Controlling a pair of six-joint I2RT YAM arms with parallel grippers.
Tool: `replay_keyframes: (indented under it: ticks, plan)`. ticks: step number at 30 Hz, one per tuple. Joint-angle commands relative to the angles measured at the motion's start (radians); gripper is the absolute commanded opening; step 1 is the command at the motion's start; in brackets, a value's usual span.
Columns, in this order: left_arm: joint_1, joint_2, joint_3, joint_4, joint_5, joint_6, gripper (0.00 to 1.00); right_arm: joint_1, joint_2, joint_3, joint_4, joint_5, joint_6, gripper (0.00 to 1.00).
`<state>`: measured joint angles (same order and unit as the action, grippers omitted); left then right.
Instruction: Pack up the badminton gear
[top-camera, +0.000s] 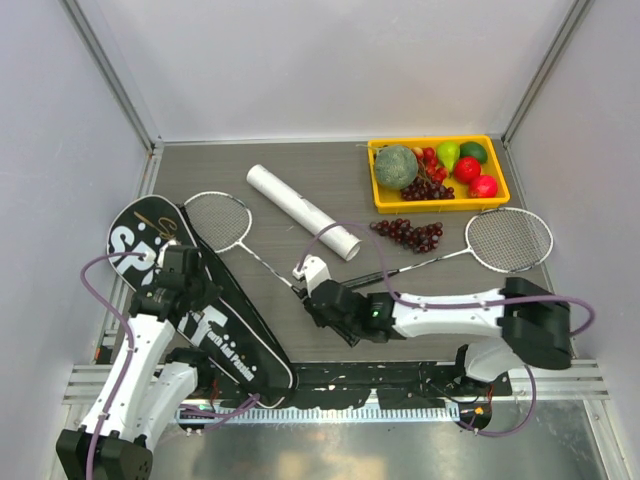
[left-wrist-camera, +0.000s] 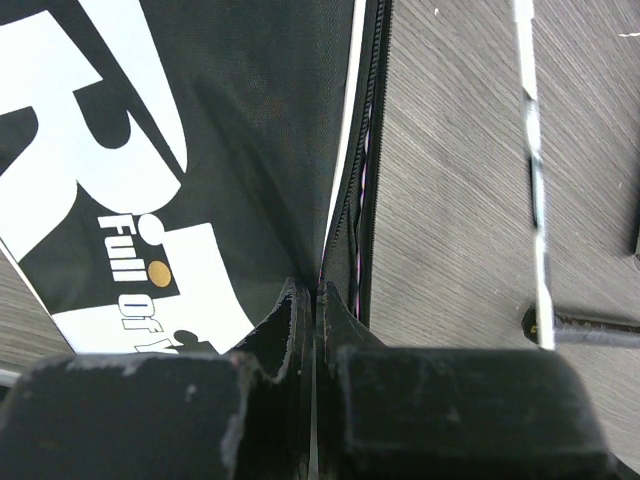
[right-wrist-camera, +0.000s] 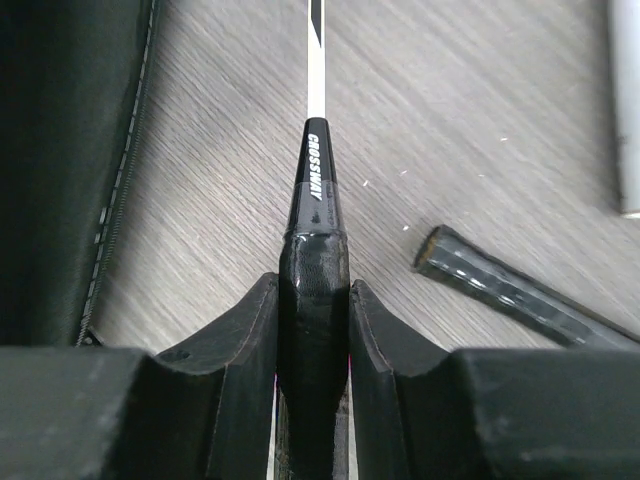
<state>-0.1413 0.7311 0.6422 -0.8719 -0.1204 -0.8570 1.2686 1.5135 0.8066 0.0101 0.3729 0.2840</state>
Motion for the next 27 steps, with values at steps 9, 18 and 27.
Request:
replay_keyframes:
  ticks: [9,18,27]
  plan:
    - [0.035,0.053,0.074,0.005,-0.054,0.061,0.00,0.110,-0.421,-0.155,-0.173,0.152,0.044,0.05]
    - [0.043,0.148,0.154,-0.059,-0.105,0.073,0.00,0.195,-0.716,-0.279,-0.274,0.202,0.150,0.05]
    - [0.046,0.192,0.149,-0.052,-0.125,0.072,0.00,0.198,-0.907,-0.331,-0.320,0.241,0.179,0.05]
